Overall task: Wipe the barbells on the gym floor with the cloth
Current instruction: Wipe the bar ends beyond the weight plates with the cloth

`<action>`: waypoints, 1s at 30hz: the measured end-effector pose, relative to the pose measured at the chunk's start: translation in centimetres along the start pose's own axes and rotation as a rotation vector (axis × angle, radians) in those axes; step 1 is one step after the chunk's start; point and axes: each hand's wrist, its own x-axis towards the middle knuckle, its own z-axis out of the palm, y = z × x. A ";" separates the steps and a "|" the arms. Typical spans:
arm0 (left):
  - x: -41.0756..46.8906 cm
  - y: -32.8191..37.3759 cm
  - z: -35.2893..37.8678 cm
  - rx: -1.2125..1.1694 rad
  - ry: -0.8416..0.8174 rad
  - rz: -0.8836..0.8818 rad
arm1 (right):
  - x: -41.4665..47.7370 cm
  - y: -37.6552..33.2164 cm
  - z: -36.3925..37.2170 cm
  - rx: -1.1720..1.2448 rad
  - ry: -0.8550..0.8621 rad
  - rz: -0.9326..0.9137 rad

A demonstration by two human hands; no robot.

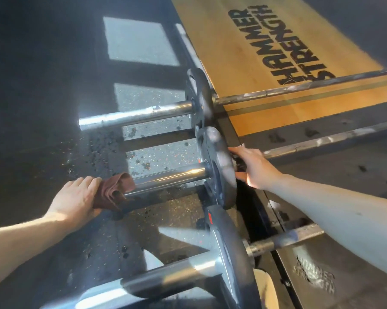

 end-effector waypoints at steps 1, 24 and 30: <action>0.1 0.2 0.0 -0.005 0.012 -0.008 | 0.3 0.5 0.0 -0.003 0.006 -0.010; 3.0 -2.5 -0.5 -0.465 -0.357 -0.031 | 2.7 5.9 -1.5 -0.433 -0.083 -0.042; 1.3 -1.0 -0.5 -0.339 0.026 0.090 | 4.1 6.0 -3.1 -0.495 -0.213 0.097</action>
